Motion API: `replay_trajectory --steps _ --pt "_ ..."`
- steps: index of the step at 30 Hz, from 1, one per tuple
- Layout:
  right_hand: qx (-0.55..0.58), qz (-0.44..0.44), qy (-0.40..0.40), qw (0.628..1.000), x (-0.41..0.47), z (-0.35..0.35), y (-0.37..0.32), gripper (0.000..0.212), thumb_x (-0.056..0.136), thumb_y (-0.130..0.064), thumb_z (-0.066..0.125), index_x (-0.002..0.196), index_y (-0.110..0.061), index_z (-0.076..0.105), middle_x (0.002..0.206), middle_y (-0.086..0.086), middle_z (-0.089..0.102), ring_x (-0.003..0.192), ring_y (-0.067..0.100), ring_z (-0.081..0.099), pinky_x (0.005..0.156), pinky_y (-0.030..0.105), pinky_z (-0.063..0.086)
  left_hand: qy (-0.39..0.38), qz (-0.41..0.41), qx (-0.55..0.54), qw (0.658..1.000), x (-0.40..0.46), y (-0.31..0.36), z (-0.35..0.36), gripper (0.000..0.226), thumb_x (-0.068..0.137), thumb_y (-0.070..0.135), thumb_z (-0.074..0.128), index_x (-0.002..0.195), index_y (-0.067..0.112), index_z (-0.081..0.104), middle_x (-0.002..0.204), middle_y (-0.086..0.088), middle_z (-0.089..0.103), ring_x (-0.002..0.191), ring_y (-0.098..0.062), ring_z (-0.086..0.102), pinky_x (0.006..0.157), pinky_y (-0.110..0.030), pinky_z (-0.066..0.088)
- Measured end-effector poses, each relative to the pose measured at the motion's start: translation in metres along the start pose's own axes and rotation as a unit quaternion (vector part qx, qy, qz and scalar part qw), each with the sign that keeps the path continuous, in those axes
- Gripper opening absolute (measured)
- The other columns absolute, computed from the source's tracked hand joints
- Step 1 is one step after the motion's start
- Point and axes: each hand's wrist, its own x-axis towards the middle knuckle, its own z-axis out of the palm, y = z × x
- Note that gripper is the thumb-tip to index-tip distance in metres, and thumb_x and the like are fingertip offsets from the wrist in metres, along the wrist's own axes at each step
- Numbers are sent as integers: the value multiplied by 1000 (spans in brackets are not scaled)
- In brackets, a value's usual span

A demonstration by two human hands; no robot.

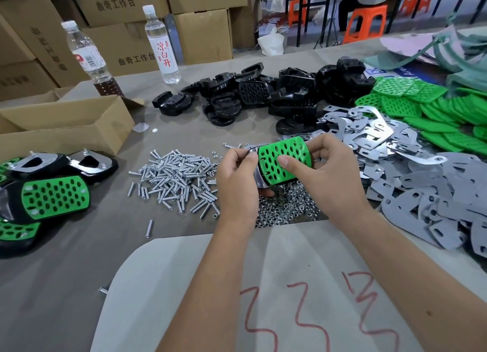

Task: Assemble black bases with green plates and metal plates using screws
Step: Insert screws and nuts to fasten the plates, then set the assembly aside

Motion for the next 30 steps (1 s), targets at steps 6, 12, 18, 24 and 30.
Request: replay_trajectory --steps 6,12,18,24,30 --pt "-33 14 -41 999 3 -2 -4 42 75 -43 91 85 -19 58 80 0 70 69 18 61 65 43 56 24 18 4 1000 -1 -3 0 22 104 15 54 83 13 57 80 0 63 60 -8 63 43 -26 50" --pt "-35 13 -9 999 -1 -1 -5 40 73 -43 91 85 -18 61 74 3 65 65 19 60 61 40 53 13 15 21 1000 -1 -2 1 25 105 16 53 80 15 57 78 0 61 65 -15 64 42 -27 49" --pt "-27 12 11 999 0 1 0 42 73 -41 92 86 -16 61 67 -7 52 56 4 41 54 20 37 -11 20 22 999 -2 -2 2 15 98 20 64 86 11 61 83 -6 61 70 -19 64 44 -28 51" --pt "-12 23 9 1000 4 4 4 42 71 -41 93 85 -18 61 68 -8 53 56 2 42 53 18 37 -16 27 47 998 1 -5 0 19 89 8 77 101 6 62 92 -13 67 76 -19 69 48 -27 53" --pt "-3 26 20 999 2 9 4 41 71 -38 94 87 -20 61 72 -7 58 57 -1 46 54 17 39 -49 20 16 998 1 -7 -4 18 93 4 73 104 5 60 87 -4 69 74 -13 72 50 -26 54"
